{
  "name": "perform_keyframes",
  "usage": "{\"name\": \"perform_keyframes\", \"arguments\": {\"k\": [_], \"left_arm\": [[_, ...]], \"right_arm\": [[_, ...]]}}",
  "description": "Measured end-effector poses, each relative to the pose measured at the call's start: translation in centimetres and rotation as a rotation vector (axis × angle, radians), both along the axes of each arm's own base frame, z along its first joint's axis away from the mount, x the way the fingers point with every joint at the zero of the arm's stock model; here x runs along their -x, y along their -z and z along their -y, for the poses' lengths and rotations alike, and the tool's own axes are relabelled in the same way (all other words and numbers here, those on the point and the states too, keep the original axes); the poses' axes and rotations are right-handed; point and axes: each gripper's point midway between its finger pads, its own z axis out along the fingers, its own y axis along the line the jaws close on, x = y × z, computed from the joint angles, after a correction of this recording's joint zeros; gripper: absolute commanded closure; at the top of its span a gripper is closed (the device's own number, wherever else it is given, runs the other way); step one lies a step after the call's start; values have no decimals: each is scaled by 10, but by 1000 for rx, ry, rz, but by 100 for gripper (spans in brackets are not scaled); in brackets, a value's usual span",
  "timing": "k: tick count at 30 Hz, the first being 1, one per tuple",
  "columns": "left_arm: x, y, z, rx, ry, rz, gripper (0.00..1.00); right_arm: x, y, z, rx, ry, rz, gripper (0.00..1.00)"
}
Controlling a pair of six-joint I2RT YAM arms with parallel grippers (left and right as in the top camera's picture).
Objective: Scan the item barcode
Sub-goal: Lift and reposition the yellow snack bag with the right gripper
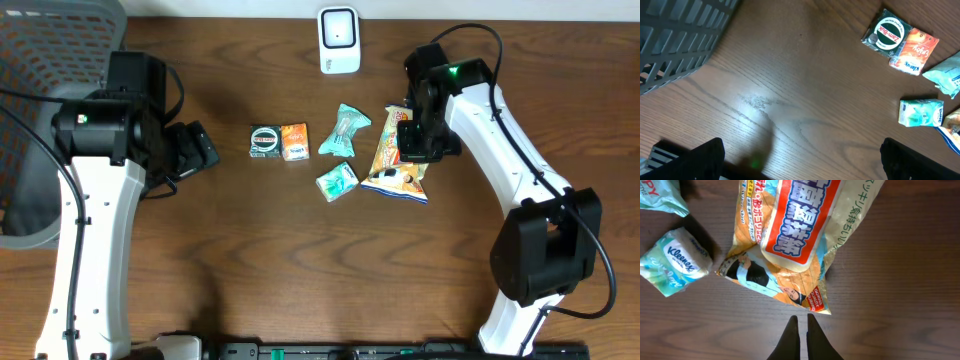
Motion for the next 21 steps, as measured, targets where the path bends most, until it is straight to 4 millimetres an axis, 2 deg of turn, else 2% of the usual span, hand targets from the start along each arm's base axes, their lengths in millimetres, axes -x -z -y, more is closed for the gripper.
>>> {"name": "perform_keyframes", "arguments": {"k": [10,21], "left_arm": [[0,0,0,0,0,0,2],[0,0,0,0,0,0,2]], "right_arm": [[-11,-1,-6,-31,0,43,99],[-11,-1,-6,-32,0,42,99]]}}
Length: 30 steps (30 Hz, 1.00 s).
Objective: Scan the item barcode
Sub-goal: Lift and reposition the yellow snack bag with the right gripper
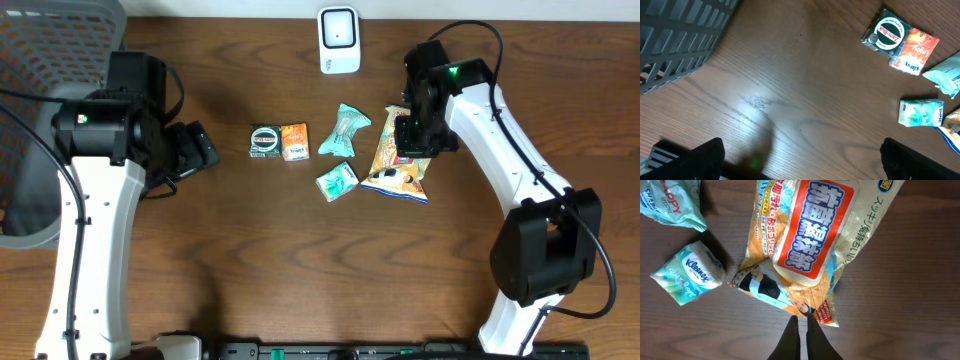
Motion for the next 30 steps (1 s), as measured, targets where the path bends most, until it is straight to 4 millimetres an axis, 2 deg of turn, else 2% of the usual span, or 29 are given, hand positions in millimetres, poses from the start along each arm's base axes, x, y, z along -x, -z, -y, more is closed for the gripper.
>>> {"name": "perform_keyframes", "arguments": {"k": [5,8,13,17,20,25,27,30], "left_arm": [[0,0,0,0,0,0,2],[0,0,0,0,0,1,2],[0,0,0,0,0,0,2],[0,0,0,0,0,0,2],[0,0,0,0,0,0,2],[0,0,0,0,0,0,3],[0,0,0,0,0,0,2],[0,0,0,0,0,0,2]], "right_arm": [[5,0,1,6,4,-19,99],[0,9,0,-1,16,1,99],[-1,48,-1,-15,59,21,99],[23,78,4,-5,96,-50,99],[33,86,7,2,111,-78,99],[47,78,12,26,124,-145,99],[47,64,15,35,130,-168,99],[31,33,18,23,144,-137,99]]}}
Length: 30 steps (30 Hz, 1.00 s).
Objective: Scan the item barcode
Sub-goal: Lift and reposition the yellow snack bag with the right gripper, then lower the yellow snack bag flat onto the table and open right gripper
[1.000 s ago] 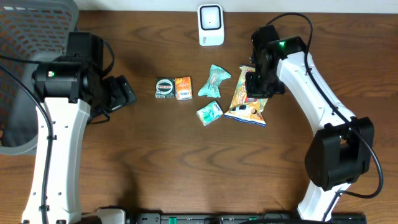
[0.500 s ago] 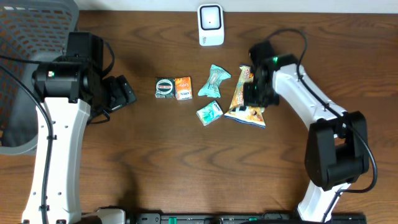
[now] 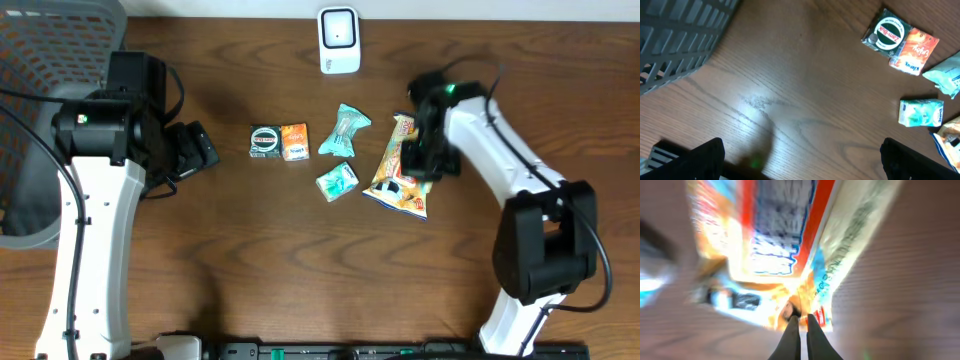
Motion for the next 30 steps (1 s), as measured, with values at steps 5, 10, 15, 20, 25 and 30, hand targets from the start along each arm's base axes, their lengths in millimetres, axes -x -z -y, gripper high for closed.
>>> {"name": "perform_keyframes", "arguments": {"k": [5,10,15,20,25,30], "left_arm": [[0,0,0,0,0,-1,2],[0,0,0,0,0,0,2],[0,0,0,1,0,-1,2],[0,0,0,0,0,-1,2],[0,0,0,0,0,0,2],[0,0,0,0,0,-1,2]], "right_arm": [[-31,-35,-4,-25,-6,117,99],[-28,-27,-14,-27,-39,117,99],[-11,8,-31,-21,-86,89,99],[21,59,-35,-7,-89,42,99],[40,57,-23,31,-65,-35,99],[32,19,0,55,-17,-82,99]]}}
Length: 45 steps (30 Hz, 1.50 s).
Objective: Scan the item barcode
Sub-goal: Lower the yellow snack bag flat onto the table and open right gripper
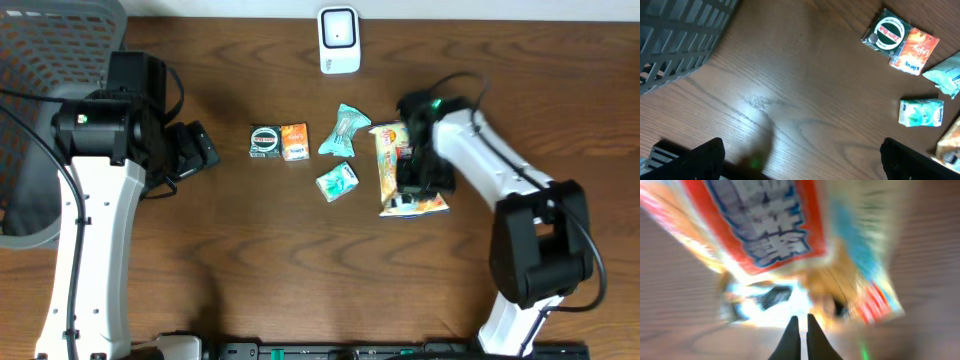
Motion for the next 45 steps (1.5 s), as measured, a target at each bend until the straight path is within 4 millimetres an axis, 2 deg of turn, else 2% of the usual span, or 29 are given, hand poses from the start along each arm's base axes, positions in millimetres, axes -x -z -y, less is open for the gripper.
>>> {"name": "perform_keyframes", "arguments": {"k": [4,7,10,13,18,21,26,29,32,34,37,39,45], "left_arm": [[0,0,0,0,0,0,2],[0,0,0,0,0,0,2],[0,0,0,0,0,0,2],[0,0,0,1,0,0,2],[0,0,0,0,0,0,2],[0,0,0,0,0,0,2],[0,0,0,0,0,0,3],[0,0,0,0,0,0,2],[0,0,0,0,0,0,2],[0,0,0,0,0,0,2],[0,0,0,0,0,0,2],[0,0,0,0,0,0,2],[0,0,0,0,0,0,2]], "right_arm": [[-27,-40,12,-10,7,67,99],[-29,-45,18,4,-6,76,98],[-30,-38,20,20,-17,86,98],[-28,-20,24,34,-20,85,99],[-13,19,29,52,-5,64,99],[1,33,33,65,8,28,99],[15,29,36,82,14,-32,99],[16,10,37,93,15,-59,99],[-11,-18,31,75,17,20,99],[-41,-38,24,47,21,132,98],[-81,-55,14,5,27,292,96],[-98,-60,9,-13,28,362,95],[-124,-63,3,-42,31,469,89]]}}
